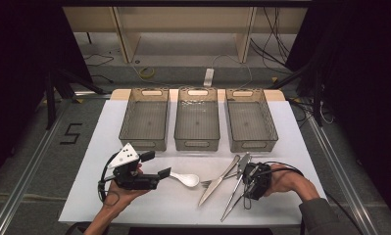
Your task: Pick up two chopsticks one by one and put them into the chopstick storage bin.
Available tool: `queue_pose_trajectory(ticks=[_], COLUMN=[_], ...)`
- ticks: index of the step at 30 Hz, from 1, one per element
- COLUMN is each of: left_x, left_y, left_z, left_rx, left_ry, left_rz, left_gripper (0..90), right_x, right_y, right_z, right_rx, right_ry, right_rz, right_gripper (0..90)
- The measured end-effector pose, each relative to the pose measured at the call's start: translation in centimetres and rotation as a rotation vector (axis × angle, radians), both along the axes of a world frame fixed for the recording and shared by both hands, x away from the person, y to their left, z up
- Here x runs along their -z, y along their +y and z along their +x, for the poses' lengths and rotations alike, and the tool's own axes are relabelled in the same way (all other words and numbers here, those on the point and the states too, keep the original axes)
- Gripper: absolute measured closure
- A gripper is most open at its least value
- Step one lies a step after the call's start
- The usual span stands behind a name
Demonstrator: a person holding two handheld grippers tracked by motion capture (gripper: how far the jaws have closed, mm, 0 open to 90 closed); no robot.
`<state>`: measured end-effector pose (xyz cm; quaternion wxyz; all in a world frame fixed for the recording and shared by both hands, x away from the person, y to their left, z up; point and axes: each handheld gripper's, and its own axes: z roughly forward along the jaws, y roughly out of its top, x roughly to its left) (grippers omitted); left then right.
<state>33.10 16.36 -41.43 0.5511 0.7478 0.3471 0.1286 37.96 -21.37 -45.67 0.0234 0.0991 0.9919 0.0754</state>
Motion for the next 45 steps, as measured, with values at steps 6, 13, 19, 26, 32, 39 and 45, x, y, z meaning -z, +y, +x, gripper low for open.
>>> queue_pose_trajectory(ticks=[6,13,19,26,32,39,45], left_x=[0.0,0.0,0.0,0.0,0.0,0.0,0.0], left_y=[0.0,0.0,0.0,0.0,0.1,0.0,0.0], left_z=[0.0,0.0,0.0,0.0,0.1,0.0,0.0], left_rx=[0.000,-0.001,-0.001,0.000,-0.002,0.000,0.000], left_ry=[0.000,0.000,0.002,0.000,0.001,0.002,0.003], left_rz=[0.000,0.003,0.000,0.002,0.003,0.003,0.004], left_gripper=[15.9,15.9,15.8,15.8,15.8,15.9,15.8], right_x=[-0.1,-0.2,-0.2,-0.3,-0.3,-0.3,-0.4], right_y=[0.1,0.2,0.1,0.3,0.3,0.4,0.2], right_z=[-0.2,-0.7,-1.2,-1.6,-1.9,-2.2,-2.4], right_rx=[0.002,-0.008,-0.010,-0.038,-0.054,-0.104,-0.148], right_ry=[0.010,0.006,-0.006,-0.013,-0.017,-0.029,-0.035], right_rz=[0.002,-0.003,0.008,-0.001,-0.006,-0.014,-0.029], right_gripper=[52.1,61.1,69.0,75.4,79.2,84.7,86.1])
